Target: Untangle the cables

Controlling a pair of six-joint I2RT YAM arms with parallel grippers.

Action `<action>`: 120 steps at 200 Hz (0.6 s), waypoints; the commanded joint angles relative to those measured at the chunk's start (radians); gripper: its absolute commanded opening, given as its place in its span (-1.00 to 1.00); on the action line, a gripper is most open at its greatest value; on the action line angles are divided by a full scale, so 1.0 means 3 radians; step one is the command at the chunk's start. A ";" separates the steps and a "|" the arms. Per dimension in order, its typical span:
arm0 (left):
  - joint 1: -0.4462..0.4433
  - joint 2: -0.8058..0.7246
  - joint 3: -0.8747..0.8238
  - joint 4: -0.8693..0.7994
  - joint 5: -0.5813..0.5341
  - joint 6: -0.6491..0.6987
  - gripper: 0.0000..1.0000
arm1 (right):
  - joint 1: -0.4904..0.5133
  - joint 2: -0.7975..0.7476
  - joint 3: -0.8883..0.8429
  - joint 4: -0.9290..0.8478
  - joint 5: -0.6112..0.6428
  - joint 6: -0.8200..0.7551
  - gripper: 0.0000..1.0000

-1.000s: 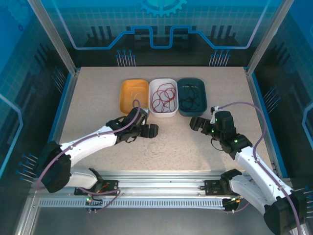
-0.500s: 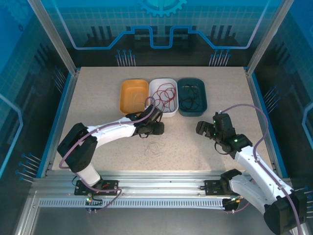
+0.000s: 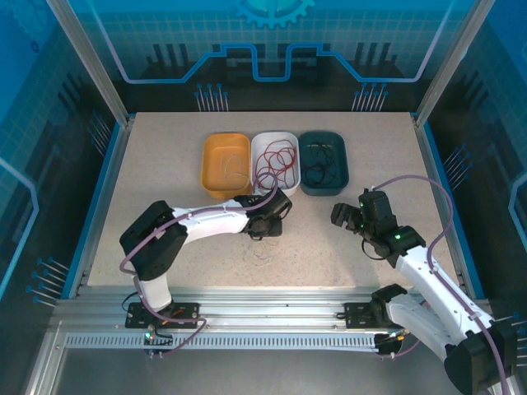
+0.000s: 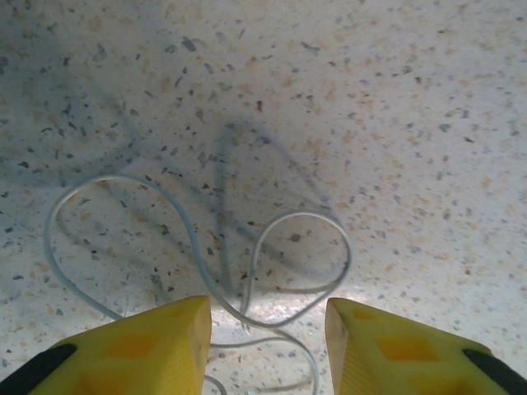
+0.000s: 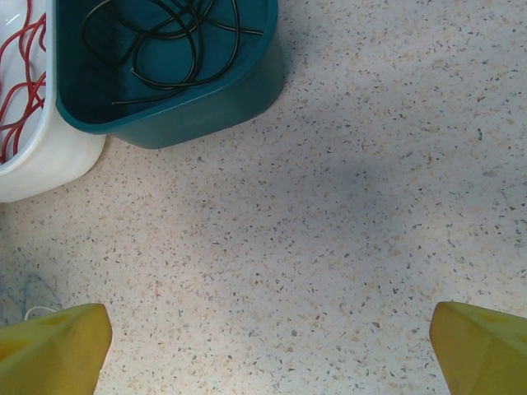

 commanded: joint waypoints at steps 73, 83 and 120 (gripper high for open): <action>-0.0001 0.0291 0.0185 -0.0039 -0.0098 -0.0089 -0.38 | 0.0007 -0.0019 -0.0063 0.0034 -0.0016 0.0089 0.99; -0.0001 0.0325 0.0208 -0.0055 -0.0115 -0.0080 -0.48 | 0.0009 -0.0012 -0.0063 0.0044 -0.0027 0.0094 0.99; -0.0001 0.0278 0.0266 -0.0130 -0.0253 -0.0020 -0.84 | 0.0010 -0.0014 -0.0065 0.0054 -0.0072 0.0084 0.99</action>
